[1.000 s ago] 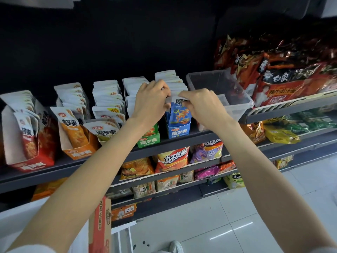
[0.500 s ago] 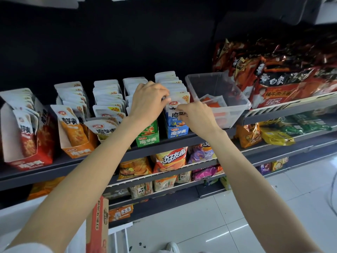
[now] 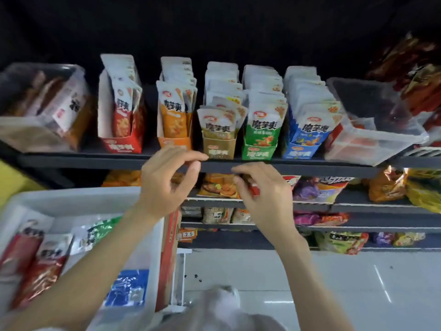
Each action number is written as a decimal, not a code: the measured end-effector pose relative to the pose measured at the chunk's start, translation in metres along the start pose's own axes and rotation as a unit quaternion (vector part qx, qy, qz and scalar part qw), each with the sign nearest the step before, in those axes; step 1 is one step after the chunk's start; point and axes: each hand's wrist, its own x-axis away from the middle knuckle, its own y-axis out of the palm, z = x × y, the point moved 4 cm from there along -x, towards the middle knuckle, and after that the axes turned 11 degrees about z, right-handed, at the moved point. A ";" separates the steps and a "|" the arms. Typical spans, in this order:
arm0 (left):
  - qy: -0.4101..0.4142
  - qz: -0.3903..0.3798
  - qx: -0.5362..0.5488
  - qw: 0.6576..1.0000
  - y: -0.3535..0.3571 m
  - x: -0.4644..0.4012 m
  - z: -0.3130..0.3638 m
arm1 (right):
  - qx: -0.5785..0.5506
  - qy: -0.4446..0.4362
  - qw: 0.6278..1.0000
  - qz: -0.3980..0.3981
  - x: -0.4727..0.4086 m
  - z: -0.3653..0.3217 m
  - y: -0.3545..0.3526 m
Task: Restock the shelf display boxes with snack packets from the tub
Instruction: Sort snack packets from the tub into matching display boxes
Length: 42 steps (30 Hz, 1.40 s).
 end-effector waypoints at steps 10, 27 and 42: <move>-0.227 -0.396 -0.244 0.856 -0.183 0.174 -0.144 | 0.005 -0.151 0.890 -0.431 0.091 -0.109 0.195; -0.125 -0.597 -0.291 0.737 -0.170 0.233 -0.184 | 0.268 -0.204 0.755 -0.562 0.167 -0.110 0.296; -0.588 0.003 0.015 0.809 -0.219 0.181 -0.188 | -0.059 0.222 0.912 -0.340 0.108 -0.118 0.231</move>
